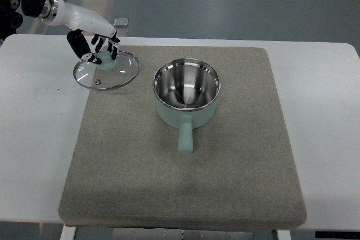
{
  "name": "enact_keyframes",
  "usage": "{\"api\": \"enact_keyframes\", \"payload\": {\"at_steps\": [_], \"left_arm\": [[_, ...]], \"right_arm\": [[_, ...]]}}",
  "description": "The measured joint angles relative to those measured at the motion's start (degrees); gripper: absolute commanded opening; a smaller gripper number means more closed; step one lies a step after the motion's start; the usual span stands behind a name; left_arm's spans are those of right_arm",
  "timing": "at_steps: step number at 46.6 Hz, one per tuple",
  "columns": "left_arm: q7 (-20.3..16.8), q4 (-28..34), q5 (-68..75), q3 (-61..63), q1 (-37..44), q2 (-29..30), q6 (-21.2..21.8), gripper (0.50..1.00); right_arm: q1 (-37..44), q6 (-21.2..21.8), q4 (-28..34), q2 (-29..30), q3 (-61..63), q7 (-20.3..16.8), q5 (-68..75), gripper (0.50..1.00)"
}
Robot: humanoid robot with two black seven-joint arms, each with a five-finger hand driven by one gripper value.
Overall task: Place lid left of pot with left hand
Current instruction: 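Lower the lid onto the mat beside the pot, away from the handle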
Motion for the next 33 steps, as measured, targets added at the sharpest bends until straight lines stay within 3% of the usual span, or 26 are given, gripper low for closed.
{"api": "enact_keyframes", "payload": {"at_steps": [16,33], "left_arm": [[0.1,-8.0,-0.1,0.9,1.6,1.1,-1.0,0.500],[0.1,-9.3,-0.1,2.1,1.6,0.8,-1.0,0.500]], "right_arm": [[0.0,0.0,0.0,0.0,0.0,0.0,0.0,0.921],[0.0,0.0,0.0,0.0,0.0,0.0,0.0,0.921]]}}
